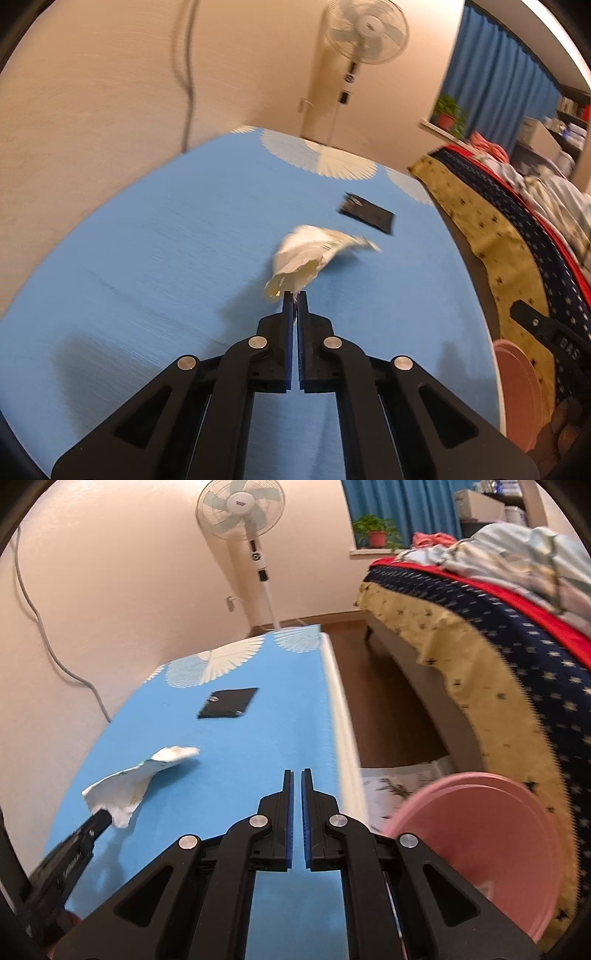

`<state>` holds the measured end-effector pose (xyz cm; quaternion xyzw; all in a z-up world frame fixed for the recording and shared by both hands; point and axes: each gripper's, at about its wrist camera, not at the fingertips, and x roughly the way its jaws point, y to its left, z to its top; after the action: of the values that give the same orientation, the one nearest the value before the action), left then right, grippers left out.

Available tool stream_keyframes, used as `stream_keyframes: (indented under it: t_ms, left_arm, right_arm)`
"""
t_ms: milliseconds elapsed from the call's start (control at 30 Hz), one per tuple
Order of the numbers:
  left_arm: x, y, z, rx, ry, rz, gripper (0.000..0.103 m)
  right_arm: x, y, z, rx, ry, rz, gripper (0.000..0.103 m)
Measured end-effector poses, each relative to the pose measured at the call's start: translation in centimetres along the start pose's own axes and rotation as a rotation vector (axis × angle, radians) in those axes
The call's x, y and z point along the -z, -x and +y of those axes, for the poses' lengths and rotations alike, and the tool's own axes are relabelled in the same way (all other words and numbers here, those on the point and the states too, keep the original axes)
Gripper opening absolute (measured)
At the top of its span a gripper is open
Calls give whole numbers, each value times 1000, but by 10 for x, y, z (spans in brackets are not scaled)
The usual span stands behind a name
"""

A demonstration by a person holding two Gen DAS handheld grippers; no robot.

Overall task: Collect trash
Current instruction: 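Grasp the white tissue with the left tool while the right tool grasps the black pouch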

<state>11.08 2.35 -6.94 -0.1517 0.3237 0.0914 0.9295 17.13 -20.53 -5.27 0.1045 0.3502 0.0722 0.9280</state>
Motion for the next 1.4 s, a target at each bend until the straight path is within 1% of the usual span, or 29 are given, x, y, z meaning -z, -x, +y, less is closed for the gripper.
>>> stream_keyframes:
  t_ms: [33, 133, 200, 367, 400, 433, 467, 500, 667, 833, 867, 900, 967, 1167, 1233, 1333, 1400]
  left_arm:
    - [-2, 0, 4, -22, 14, -9, 1]
    - [-6, -2, 12, -55, 49, -17, 1]
    - [-6, -4, 16, -70, 62, -16, 1]
    - [-6, -12, 22, -99, 83, -10, 1]
    - [-6, -13, 23, -101, 88, -8, 1]
    - [-6, -14, 24, -104, 92, -6, 1]
    - [-5, -15, 24, -105, 94, -4, 1]
    - [-6, -15, 24, -106, 97, -4, 1]
    - [-6, -17, 23, -104, 97, -1, 1]
    - [-4, -16, 23, -99, 99, 5, 1]
    - [-3, -16, 23, -97, 101, 8, 1]
    - [-3, -16, 23, -96, 103, 9, 1]
    - [-3, -17, 24, -91, 107, 16, 1]
    - [-1, -15, 24, -87, 109, 23, 1]
    - [-1, -15, 24, -87, 110, 24, 1]
    - [-1, -16, 24, -87, 111, 25, 1]
    - [-2, -17, 25, -86, 111, 26, 1]
  right_arm:
    - [-5, -7, 3, -12, 0, 3, 6]
    - [-21, -33, 13, -58, 7, 17, 6]
    - [-34, -53, 23, -82, 35, 27, 6]
    - [-61, -98, 42, -93, 78, 53, 6]
    - [-67, -107, 47, -93, 81, 57, 14]
    - [-71, -114, 50, -93, 83, 56, 26]
    - [-75, -121, 54, -91, 88, 53, 53]
    - [-77, -127, 58, -87, 95, 52, 67]
    - [-86, -167, 79, -62, 130, 104, 67]
    - [-91, -200, 88, -17, 84, 172, 67]
    - [-91, -204, 91, -11, 82, 181, 70]
    - [-91, -207, 94, 1, 83, 189, 78]
    - [-91, -211, 99, 15, 85, 198, 84]
    - [-89, -221, 108, 80, 120, 229, 87]
    - [-89, -222, 110, 96, 130, 230, 87]
    - [-86, -221, 111, 136, 153, 221, 80]
    - [-85, -218, 110, 148, 147, 211, 73]
